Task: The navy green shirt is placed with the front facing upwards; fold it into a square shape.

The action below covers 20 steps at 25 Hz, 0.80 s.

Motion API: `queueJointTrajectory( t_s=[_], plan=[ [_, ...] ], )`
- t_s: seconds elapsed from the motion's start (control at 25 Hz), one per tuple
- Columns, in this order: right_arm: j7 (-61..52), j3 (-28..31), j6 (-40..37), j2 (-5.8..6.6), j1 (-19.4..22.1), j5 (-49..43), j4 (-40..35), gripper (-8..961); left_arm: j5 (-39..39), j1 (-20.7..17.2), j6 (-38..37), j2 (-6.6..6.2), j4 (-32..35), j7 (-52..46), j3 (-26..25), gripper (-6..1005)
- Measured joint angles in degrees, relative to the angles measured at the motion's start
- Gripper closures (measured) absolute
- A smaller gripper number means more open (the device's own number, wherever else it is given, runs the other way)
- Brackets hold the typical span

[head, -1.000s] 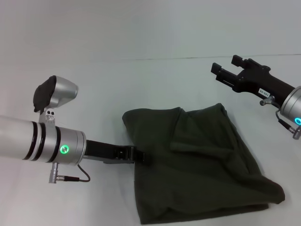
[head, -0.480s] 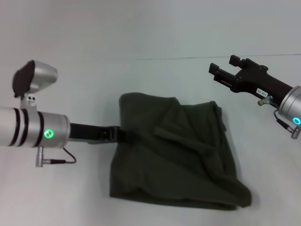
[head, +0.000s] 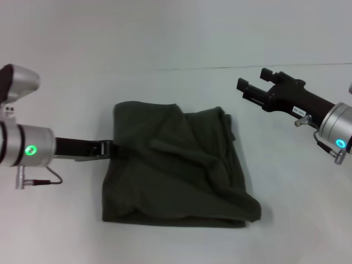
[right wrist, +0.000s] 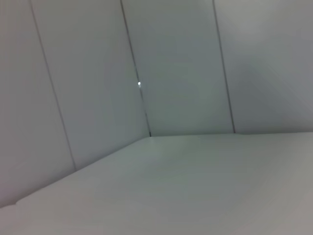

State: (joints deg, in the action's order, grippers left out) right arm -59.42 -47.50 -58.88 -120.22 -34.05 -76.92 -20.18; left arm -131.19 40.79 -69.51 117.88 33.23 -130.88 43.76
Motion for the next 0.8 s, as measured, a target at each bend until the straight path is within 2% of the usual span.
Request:
queueJointTrajectory(
  t_s=[0.2,0.48,0.64,0.8],
  plan=[
    [-0.33,-2.41,0.11,0.08,-0.22,-0.08,-0.06,158,-0.88,-1.81,-2.54,-0.2,1.2,0.26,-3.51,904],
    [-4.32,-7.04,-1.51,0.3,-0.34,-0.23,-3.17,158,-0.78,-2.53,-5.51,0.09,2.44,1.27,-3.94,875],
    [-16.89,-11.47,-2.11,0.76,1.41,-3.23,-11.92,158,-0.31,-3.65,-6.95,0.36,4.38,2.11,-5.46,834],
    [-34.23,-12.51,-2.5,0.83,1.77,-15.97,-23.53,158,0.04,-5.1,-9.39,0.88,6.99,4.93,-7.11,793]
  ],
)
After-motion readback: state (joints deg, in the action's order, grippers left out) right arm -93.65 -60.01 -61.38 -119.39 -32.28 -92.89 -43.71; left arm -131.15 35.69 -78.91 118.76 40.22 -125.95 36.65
